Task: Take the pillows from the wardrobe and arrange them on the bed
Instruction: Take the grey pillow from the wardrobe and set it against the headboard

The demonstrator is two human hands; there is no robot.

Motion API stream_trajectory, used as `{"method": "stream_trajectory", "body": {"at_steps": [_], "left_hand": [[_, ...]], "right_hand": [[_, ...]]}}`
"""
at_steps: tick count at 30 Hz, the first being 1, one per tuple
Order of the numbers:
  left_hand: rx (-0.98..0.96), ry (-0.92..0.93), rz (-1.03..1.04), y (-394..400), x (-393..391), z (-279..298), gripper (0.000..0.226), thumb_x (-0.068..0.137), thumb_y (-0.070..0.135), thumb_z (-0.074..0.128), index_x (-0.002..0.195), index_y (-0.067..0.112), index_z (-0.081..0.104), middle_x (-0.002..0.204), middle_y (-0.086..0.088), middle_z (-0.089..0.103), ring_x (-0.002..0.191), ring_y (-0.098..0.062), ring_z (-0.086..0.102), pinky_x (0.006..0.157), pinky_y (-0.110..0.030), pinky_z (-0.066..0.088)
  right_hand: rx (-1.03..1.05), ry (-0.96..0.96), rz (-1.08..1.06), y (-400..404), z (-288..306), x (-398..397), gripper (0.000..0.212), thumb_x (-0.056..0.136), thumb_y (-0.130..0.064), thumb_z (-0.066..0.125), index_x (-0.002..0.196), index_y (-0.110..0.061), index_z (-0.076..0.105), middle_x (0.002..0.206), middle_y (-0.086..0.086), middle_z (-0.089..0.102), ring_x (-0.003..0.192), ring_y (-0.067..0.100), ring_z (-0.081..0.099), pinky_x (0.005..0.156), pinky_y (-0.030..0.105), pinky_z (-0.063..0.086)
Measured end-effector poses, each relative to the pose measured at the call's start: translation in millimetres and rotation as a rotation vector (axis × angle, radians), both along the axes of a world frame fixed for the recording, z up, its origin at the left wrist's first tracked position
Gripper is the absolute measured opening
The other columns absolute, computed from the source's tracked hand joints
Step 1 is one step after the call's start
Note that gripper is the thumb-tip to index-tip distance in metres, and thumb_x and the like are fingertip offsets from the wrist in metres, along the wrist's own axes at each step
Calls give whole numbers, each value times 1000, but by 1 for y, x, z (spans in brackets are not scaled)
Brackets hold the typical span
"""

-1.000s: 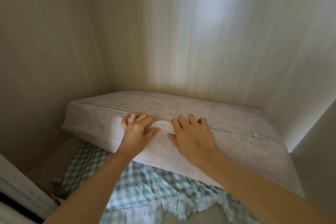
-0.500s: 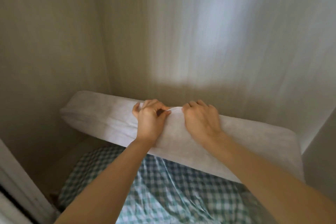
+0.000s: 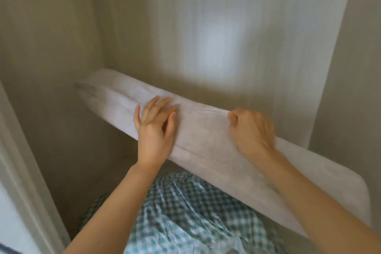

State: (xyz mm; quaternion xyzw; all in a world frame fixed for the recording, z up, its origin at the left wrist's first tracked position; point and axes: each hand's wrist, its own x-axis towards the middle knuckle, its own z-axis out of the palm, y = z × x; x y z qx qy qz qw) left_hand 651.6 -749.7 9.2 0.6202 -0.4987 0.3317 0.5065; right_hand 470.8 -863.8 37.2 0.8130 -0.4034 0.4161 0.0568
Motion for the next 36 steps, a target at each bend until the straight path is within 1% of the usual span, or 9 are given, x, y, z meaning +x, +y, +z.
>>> {"method": "stream_trajectory", "body": {"at_steps": [5,10,16,19,22,27,30,33,36], "left_hand": [[-106,281,-63,13,12,-29,46,105,34,38,149,21,40,160,6,28,149,-6,15,122,-40,13],[-144,628,-161,18,-7,-47,65,102,41,41,157,27,10,163,12,13,145,1,13,116,-24,14],[40,1222,-266,22,-19,-57,90,87,69,45,157,27,7,164,-1,14,148,-27,21,118,-50,20],[186,1425,-378,28,-30,-69,105,67,90,39,151,29,31,154,-4,41,133,-32,47,106,-62,34],[143,1471,-518,39,-49,-81,100,45,97,48,119,32,68,121,-2,71,100,-23,71,93,-49,51],[-10,1417,-499,63,-83,-86,95,52,92,55,126,34,64,115,0,74,100,-23,72,84,-44,55],[-77,1415,-405,82,-105,-90,109,46,93,58,137,34,53,126,-2,67,109,-27,66,97,-52,50],[-116,1381,-333,102,-129,-94,113,41,94,60,136,33,54,124,-2,68,107,-27,68,95,-52,51],[-191,1352,-275,123,-151,-94,103,47,91,63,132,32,58,117,0,72,99,-23,72,86,-45,56]], "right_hand": [[207,-237,-1,0,-19,-15,33,95,-30,48,72,-11,63,80,14,68,71,36,57,61,35,42],[341,-423,15,17,-17,-51,32,93,-28,55,73,-5,65,69,10,65,64,30,53,59,33,40],[521,-692,177,29,-21,-87,33,90,-18,61,65,5,60,59,15,53,63,17,43,53,30,32],[662,-822,269,34,-26,-98,31,89,-15,63,58,-11,67,67,9,67,69,17,54,67,33,44],[774,-898,337,39,-35,-108,35,88,-14,64,54,-19,64,62,-4,64,67,19,57,71,34,48],[609,-735,366,45,-54,-127,26,93,-7,51,71,1,63,66,8,56,68,18,47,60,33,33],[367,-803,468,62,-60,-143,20,95,-4,48,105,-2,65,100,10,67,92,20,59,82,29,44],[141,-690,796,83,-57,-163,36,99,-28,42,124,-7,59,125,8,60,119,19,54,102,32,39],[165,-498,967,97,-59,-179,62,95,-56,33,141,-16,44,148,2,43,138,14,35,113,34,28]]}}
